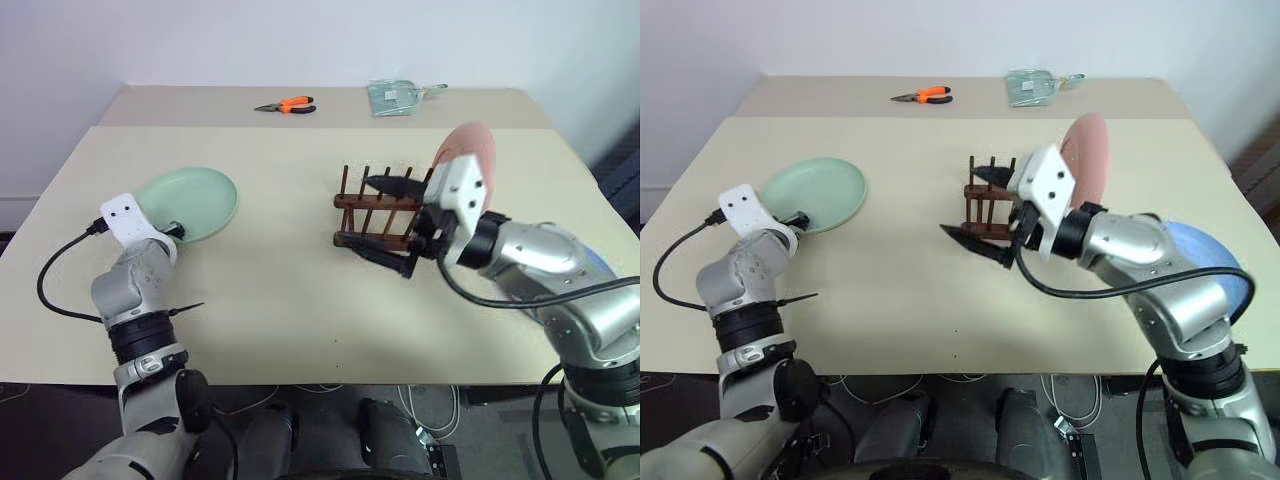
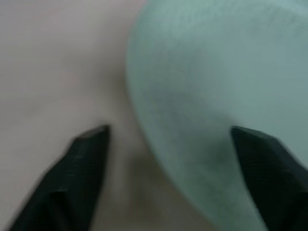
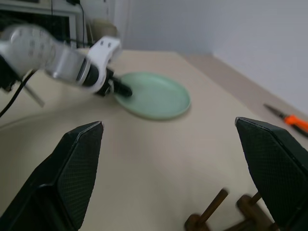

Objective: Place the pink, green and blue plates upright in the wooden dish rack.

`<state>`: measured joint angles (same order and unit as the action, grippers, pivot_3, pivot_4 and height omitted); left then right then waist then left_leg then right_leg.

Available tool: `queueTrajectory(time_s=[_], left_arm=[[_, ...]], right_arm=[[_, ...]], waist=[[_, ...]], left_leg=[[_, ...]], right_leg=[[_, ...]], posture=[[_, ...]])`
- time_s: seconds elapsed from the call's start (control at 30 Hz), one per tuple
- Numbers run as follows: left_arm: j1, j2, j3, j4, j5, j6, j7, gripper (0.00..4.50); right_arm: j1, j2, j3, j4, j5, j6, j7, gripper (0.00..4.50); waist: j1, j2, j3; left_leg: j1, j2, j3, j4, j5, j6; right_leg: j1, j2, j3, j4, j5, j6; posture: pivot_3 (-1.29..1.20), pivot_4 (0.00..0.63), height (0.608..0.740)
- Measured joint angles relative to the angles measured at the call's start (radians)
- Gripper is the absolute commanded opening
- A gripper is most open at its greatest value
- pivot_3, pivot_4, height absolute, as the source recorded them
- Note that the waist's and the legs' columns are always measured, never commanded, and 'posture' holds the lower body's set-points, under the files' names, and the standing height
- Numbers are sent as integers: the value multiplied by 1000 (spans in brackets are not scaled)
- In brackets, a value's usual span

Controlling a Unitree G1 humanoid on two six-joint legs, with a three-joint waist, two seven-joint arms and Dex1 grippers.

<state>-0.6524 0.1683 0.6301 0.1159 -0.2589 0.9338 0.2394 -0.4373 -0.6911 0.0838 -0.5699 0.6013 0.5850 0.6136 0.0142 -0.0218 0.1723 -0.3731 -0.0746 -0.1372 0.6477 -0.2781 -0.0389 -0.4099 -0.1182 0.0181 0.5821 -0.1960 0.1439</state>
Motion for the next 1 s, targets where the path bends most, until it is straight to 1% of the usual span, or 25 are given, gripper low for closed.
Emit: queueTrajectory(time_s=[0.03,0.13,0.17,0.2,0.3,0.37,0.53,0.67,0.77,0.8,0.93,0.97,1.0], left_arm=[[-12,-21,26,5,-24,-1,7,2302],[-30,-40,61,26,-68,-18,20,809],[-30,-45,64,30,-82,-30,16,190],[-32,-49,63,30,-98,-49,5,38],[-32,-47,-2,6,-121,-126,-97,38],[-28,-53,-88,-45,-128,-187,-182,38],[-67,-80,-258,-215,-176,-222,-283,38],[-84,-107,-343,-329,-239,-172,-305,38],[-88,-133,-377,-391,-302,-112,-302,0],[-88,-134,-386,-406,-315,-97,-299,0],[-87,-133,-385,-420,-340,-54,-279,0],[-87,-132,-378,-422,-344,-51,-276,0],[-87,-130,-369,-423,-347,-51,-274,334]], right_arm=[[12,2,14,-1,-20,-5,0,4500],[33,7,31,-3,-62,-7,-1,4500],[32,7,30,-2,-77,-7,-3,4500],[32,7,30,3,-88,-7,-4,4500],[29,4,32,22,-131,-9,0,4500],[-1,-8,60,37,-209,-38,2,4500],[-130,-33,216,126,-494,-190,2,4500],[-210,-24,308,270,-718,-342,-36,4500],[-253,-24,331,378,-868,-446,-85,3703],[-254,-24,334,392,-899,-471,-94,3264],[-251,-23,333,423,-981,-541,-110,1196],[-248,-20,331,425,-992,-551,-112,789],[-245,-15,328,425,-1000,-559,-115,229]], waist=[[0,0,0],[-1,0,0],[-1,0,0],[0,0,0],[1,-1,0],[-1,-1,1],[-6,-2,1],[-8,-1,1],[-8,-2,2],[-7,-2,2],[-8,-2,2],[-8,-2,2],[-9,-2,2]], left_leg=[[0,0,0,0,0,0],[0,0,0,0,0,-1],[0,0,0,0,0,-1],[0,0,0,0,0,-1],[0,0,0,0,0,-1],[-1,0,1,0,0,-1],[0,1,2,-1,1,-1],[0,0,3,-1,1,-1],[0,0,2,-1,1,-1],[0,0,2,-1,1,-1],[0,0,2,-1,1,-1],[0,0,2,-1,1,-1],[0,0,2,-1,1,-1]], right_leg=[[0,0,0,0,0,0],[0,0,0,0,0,0],[0,0,0,0,0,0],[0,0,0,0,0,0],[1,0,0,-1,0,0],[0,0,0,-2,0,-1],[0,0,1,-2,0,-1],[-1,0,2,-2,0,-1],[-1,0,1,-2,0,-1],[-1,0,1,-2,0,-1],[-1,1,2,-2,0,-1],[-1,1,2,-2,0,-1],[-1,1,2,-2,0,-1]], posture=[[0,150,740],[0,150,740],[0,150,740],[0,150,740],[0,150,740],[0,150,740],[0,150,740],[0,150,740],[0,150,740],[0,150,740],[0,150,740],[0,150,740],[0,150,740]])
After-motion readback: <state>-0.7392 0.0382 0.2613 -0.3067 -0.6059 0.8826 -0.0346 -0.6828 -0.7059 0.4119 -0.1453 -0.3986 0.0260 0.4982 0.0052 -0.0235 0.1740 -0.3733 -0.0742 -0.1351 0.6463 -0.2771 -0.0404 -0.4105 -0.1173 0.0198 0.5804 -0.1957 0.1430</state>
